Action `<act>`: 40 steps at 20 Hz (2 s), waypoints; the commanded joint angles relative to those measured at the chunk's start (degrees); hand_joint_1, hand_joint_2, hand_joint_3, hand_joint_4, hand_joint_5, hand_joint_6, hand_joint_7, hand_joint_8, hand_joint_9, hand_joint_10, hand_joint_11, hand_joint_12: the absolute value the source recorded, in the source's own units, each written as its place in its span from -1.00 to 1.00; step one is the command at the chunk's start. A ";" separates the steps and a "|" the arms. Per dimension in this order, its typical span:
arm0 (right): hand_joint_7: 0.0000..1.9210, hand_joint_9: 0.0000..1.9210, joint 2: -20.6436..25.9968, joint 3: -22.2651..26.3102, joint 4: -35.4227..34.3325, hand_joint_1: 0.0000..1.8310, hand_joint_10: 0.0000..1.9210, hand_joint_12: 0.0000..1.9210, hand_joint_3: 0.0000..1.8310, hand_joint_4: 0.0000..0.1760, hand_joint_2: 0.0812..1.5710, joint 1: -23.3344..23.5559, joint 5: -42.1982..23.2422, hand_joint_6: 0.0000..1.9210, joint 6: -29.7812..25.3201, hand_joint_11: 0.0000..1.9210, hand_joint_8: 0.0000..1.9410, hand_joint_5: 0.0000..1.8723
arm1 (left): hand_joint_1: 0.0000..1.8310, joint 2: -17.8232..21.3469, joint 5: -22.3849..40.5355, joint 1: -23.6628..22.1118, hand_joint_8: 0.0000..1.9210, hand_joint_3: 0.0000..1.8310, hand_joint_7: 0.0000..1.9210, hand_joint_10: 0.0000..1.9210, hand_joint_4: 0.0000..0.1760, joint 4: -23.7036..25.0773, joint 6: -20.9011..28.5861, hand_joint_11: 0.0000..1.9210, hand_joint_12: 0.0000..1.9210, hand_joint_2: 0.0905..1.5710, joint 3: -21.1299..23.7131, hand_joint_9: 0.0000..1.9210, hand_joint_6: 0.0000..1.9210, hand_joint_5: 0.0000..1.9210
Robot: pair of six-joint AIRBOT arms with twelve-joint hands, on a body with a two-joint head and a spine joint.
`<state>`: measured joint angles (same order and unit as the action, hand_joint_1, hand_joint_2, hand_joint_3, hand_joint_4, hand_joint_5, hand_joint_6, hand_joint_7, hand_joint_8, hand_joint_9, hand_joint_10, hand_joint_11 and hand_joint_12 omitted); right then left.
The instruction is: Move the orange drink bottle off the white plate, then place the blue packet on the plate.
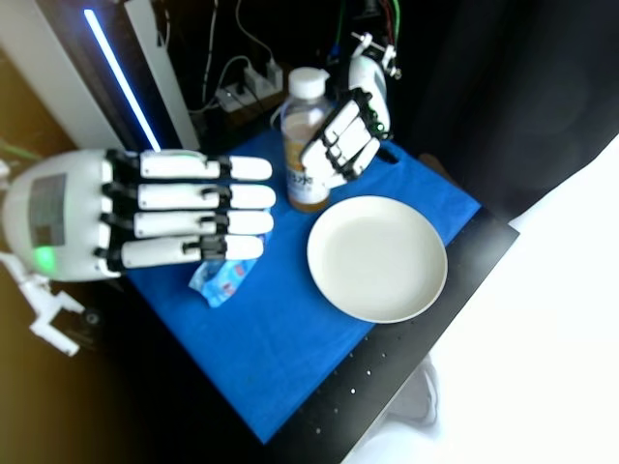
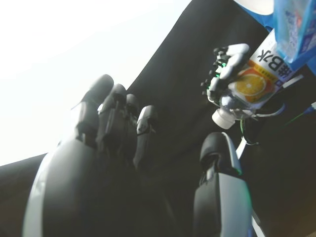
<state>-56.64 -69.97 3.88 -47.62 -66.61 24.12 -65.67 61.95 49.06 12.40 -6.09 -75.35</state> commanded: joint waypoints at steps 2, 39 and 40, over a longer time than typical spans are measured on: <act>-0.70 -0.66 -0.02 0.11 -1.60 -0.21 -1.00 -0.18 -1.00 -0.53 0.34 0.93 -6.86 -1.00 -0.24 -0.98 -1.00 -0.62 | 0.07 0.68 9.12 0.33 -1.00 -0.99 -0.17 -0.61 -1.00 -2.30 1.17 -0.56 0.47 -0.08 0.92 -0.18 -1.00 -0.44; -0.82 -0.86 -2.39 -4.97 30.01 -0.25 -0.99 -0.44 -1.00 -0.51 -0.28 16.04 20.49 -1.00 -16.91 -1.00 -1.00 -1.00 | -0.46 16.78 9.80 7.14 -1.00 -0.99 -1.00 -1.00 0.86 -3.20 -2.95 -1.00 -1.00 -0.11 9.50 -1.00 -1.00 -1.00; -0.80 -0.84 -2.85 -5.44 32.61 -0.21 -0.99 -0.32 -1.00 -0.94 -0.29 17.13 21.98 -1.00 -18.22 -1.00 -1.00 -1.00 | -0.45 17.01 9.70 7.14 -1.00 -1.00 -1.00 -1.00 0.78 -3.20 -2.95 -1.00 -1.00 -0.13 9.48 -1.00 -1.00 -1.00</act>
<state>-59.48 -75.66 39.40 -30.92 -40.62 6.35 -48.84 65.65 56.71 11.64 -9.39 -65.87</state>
